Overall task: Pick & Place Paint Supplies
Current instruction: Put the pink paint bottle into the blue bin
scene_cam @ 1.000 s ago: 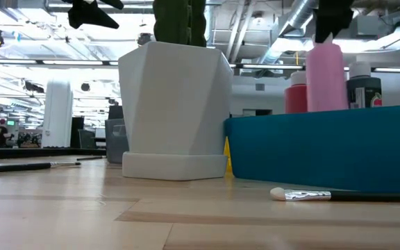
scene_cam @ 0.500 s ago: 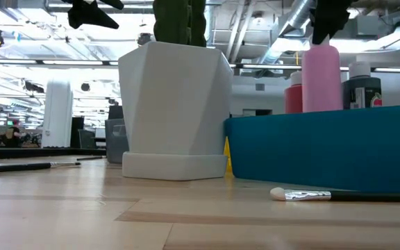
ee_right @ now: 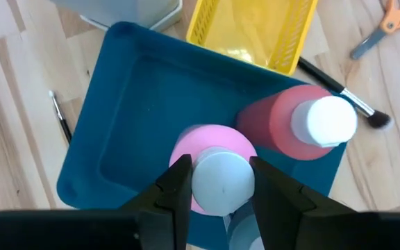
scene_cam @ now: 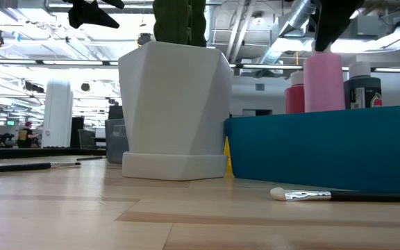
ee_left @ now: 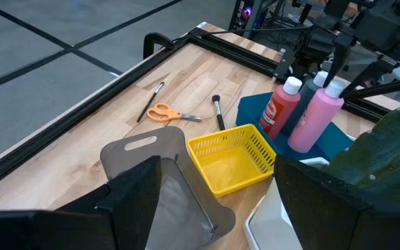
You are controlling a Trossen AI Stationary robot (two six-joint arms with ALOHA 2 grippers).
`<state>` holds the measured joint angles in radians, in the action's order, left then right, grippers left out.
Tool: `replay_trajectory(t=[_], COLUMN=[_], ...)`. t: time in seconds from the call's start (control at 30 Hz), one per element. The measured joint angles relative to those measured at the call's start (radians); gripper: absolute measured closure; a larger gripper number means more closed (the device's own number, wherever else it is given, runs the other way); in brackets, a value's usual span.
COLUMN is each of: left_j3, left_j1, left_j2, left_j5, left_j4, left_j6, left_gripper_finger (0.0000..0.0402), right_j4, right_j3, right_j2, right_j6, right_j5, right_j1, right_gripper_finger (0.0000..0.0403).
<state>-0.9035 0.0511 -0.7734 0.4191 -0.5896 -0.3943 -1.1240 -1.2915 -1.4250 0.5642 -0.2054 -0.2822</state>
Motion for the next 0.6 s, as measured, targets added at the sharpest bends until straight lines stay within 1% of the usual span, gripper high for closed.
replay_trajectory(t=[0.6], left_j3=[0.000], left_j1=[0.000], left_j2=[0.000], left_j5=[0.000], left_j4=[0.000], left_j6=[-0.008], left_gripper_finger=[0.0129], right_j4=[-0.015], right_j3=[0.006], right_j2=[0.000], right_j6=[-0.146], right_j5=[-0.002], right_j1=[0.009], right_gripper_finger=[0.0290])
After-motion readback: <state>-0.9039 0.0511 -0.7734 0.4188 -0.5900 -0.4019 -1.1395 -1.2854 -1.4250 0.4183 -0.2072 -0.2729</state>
